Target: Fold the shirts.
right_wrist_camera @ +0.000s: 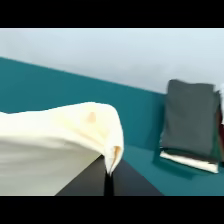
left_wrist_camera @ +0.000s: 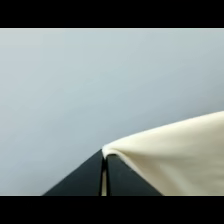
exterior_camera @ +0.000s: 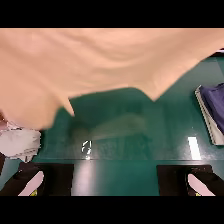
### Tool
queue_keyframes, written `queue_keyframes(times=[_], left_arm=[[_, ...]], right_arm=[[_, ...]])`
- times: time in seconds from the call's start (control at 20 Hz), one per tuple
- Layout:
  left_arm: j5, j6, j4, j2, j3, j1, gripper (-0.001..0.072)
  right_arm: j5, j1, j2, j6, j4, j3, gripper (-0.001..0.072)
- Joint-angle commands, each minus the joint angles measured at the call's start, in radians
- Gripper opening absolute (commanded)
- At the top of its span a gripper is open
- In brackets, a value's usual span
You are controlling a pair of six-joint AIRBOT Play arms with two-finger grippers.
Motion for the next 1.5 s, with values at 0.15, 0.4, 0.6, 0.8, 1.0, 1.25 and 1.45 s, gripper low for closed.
queue_keyframes(times=[0.15,0.4,0.6,0.8,1.0,1.25,1.45], left_arm=[[-0.118,-0.026,-0.042,-0.025,-0.178,0.001,0.0027],[-0.199,-0.023,-0.064,-0.187,-0.536,-0.080,0.0027],[-0.069,0.036,-0.034,-0.435,-0.726,-0.151,0.0027],[0.110,0.035,-0.034,-0.668,-0.710,-0.146,0.0027],[0.279,0.027,-0.034,-0.713,-0.696,-0.146,0.0028],[0.123,-0.042,-0.018,-0.713,-0.561,-0.118,0.0541],[-0.191,-0.103,-0.037,-0.672,-0.463,0.003,0.0541]], right_arm=[[0.129,-0.001,-0.069,0.019,-0.076,-0.026,0.0014],[0.217,0.000,-0.323,0.015,-0.076,-0.210,0.0014],[0.126,-0.001,-0.537,0.006,-0.077,-0.296,0.0015],[0.000,-0.001,-0.734,0.008,-0.074,-0.229,0.0015],[-0.013,-0.003,-0.867,0.050,-0.066,-0.092,0.0017],[0.040,-0.054,-0.879,0.067,0.031,-0.040,0.0376],[0.220,-0.150,-0.801,-0.018,0.227,-0.066,0.0376]])
